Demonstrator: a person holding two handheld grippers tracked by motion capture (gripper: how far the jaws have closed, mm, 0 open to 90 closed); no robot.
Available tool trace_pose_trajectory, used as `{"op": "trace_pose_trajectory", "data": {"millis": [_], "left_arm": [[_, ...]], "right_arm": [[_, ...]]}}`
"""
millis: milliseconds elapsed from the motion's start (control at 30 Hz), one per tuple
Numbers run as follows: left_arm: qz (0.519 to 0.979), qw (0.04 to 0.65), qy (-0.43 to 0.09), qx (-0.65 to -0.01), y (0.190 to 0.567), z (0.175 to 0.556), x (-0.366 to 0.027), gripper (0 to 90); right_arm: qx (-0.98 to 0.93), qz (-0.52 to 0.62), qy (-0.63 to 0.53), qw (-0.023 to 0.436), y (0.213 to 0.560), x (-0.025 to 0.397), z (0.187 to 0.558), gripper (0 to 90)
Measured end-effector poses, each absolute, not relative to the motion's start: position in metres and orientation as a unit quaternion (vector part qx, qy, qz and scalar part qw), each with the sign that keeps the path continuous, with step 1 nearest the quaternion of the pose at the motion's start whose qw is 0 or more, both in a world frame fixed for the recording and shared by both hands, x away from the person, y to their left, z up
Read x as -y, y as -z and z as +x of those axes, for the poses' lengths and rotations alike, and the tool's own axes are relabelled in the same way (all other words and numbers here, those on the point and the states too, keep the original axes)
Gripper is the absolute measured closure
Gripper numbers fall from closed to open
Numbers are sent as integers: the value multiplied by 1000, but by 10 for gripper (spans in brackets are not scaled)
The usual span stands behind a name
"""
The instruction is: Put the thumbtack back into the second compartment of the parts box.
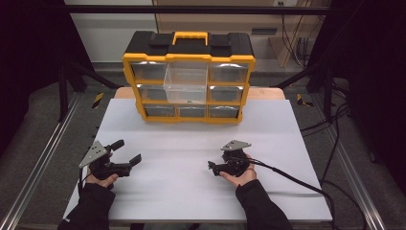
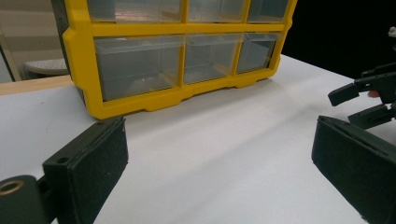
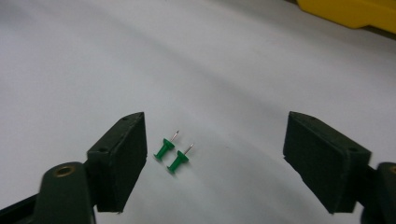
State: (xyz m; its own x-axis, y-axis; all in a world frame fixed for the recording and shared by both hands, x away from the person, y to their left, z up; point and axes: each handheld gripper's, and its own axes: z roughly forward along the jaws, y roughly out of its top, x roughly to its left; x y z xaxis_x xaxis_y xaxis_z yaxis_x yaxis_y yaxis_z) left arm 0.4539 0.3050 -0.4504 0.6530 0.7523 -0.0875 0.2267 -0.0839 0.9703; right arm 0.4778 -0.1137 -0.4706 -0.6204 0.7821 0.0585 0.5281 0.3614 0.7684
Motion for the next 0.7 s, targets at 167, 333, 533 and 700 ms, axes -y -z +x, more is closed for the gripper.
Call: {"op": "trace_pose_trajectory", "data": {"millis": [167, 333, 533, 700], "left_arm": [[702, 578, -226, -349, 451, 454, -305, 32], [703, 577, -227, -348, 451, 454, -305, 32], [702, 577, -226, -349, 451, 454, -305, 32], [704, 576, -227, -348, 451, 454, -305, 33]], "right_arm": [[-821, 396, -380, 156, 477, 111, 477, 331], [-827, 389, -378, 150, 482, 109, 476, 421], [-834, 379, -376, 143, 486, 107, 476, 546], [-836, 374, -377, 143, 487, 106, 475, 631]]}}
